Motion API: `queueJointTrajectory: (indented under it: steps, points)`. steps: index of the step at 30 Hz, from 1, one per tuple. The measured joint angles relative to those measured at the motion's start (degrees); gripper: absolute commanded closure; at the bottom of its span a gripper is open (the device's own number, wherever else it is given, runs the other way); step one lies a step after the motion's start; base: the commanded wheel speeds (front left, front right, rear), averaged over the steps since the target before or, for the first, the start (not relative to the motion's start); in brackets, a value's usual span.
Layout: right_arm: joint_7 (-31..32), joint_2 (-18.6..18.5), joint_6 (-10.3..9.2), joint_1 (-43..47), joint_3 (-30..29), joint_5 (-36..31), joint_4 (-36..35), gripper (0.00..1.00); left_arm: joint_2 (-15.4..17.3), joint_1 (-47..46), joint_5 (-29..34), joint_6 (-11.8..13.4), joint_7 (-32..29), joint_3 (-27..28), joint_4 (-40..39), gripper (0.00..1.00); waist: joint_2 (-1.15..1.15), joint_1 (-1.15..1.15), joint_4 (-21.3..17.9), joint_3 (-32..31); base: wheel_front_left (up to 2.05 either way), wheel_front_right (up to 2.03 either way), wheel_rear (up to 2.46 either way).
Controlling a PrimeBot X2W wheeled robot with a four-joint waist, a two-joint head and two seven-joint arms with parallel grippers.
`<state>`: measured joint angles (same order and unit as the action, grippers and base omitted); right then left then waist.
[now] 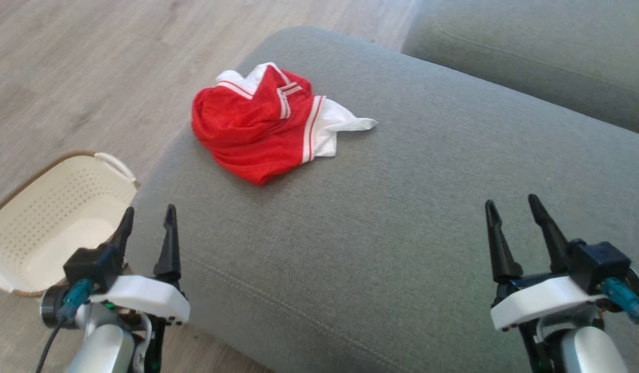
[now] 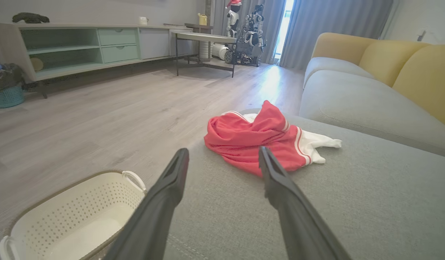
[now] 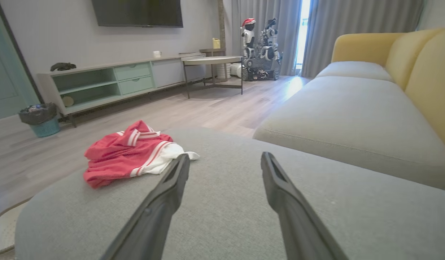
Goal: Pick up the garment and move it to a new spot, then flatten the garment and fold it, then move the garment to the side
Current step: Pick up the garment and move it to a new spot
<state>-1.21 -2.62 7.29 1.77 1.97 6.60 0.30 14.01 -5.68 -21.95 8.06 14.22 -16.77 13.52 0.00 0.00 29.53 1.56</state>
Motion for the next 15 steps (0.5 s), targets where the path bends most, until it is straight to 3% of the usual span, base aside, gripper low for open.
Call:
queueJointTrajectory:
  steps: [15]
  points:
    - [0.48, 0.01, 0.0, -0.2, 1.59, 0.41, 0.11, 0.0, -0.12, 0.43, 0.02, 0.0, 0.0, 1.96, -0.33, 0.0, 0.0, 0.0, 0.71, 0.01, 0.0, 0.0, 0.0]
